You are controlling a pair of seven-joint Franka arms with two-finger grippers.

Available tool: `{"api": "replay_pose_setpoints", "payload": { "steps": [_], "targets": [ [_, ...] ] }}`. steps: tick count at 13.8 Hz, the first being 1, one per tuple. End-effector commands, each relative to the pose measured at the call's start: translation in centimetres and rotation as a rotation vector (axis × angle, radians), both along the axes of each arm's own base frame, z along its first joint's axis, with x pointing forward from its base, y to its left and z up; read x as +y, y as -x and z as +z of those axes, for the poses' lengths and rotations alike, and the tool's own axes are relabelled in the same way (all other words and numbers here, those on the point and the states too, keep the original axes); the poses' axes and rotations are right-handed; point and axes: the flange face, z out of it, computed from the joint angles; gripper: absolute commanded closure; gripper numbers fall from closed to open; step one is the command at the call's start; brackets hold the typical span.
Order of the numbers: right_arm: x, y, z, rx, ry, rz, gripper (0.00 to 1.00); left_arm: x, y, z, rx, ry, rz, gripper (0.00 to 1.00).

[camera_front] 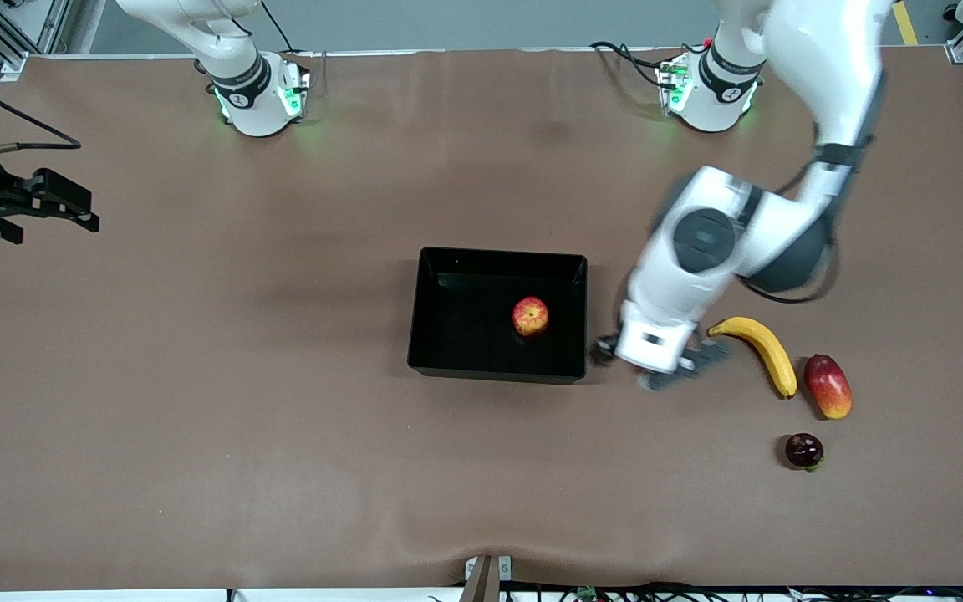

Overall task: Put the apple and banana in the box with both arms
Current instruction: 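Move the left gripper back over the yellow banana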

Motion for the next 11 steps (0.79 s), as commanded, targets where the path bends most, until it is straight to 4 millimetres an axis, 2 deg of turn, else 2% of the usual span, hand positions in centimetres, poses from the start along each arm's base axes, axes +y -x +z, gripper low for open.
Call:
{"api": "replay_pose_setpoints", "payload": {
  "steps": [1, 3, 6, 9, 11],
  "targets": [
    [-2.5, -0.3, 0.4, -0.012, 0.014, -0.033, 0.0, 6.7, -1.0, -2.6, 0.062, -0.038, -0.01, 0.0],
    [-3.1, -0.1, 0.3, 0.002, 0.013, -0.042, 0.0, 12.3, -1.7, -4.6, 0.102, -0.046, 0.04, 0.0],
    [-2.8, 0.3, 0.5, 0.021, 0.021, -0.084, 0.0, 19.0, -1.4, -8.1, 0.147, -0.043, 0.127, 0.0],
    [-3.2, 1.1, 0.4, 0.065, 0.021, -0.09, 0.0, 21.4, 0.9, -12.0, 0.154, -0.037, 0.143, 0.0],
    [-2.6, 1.3, 0.2, 0.085, 0.02, -0.079, 0.0, 22.8, 1.5, -13.7, 0.134, -0.055, 0.131, 0.0]
  ]
}}
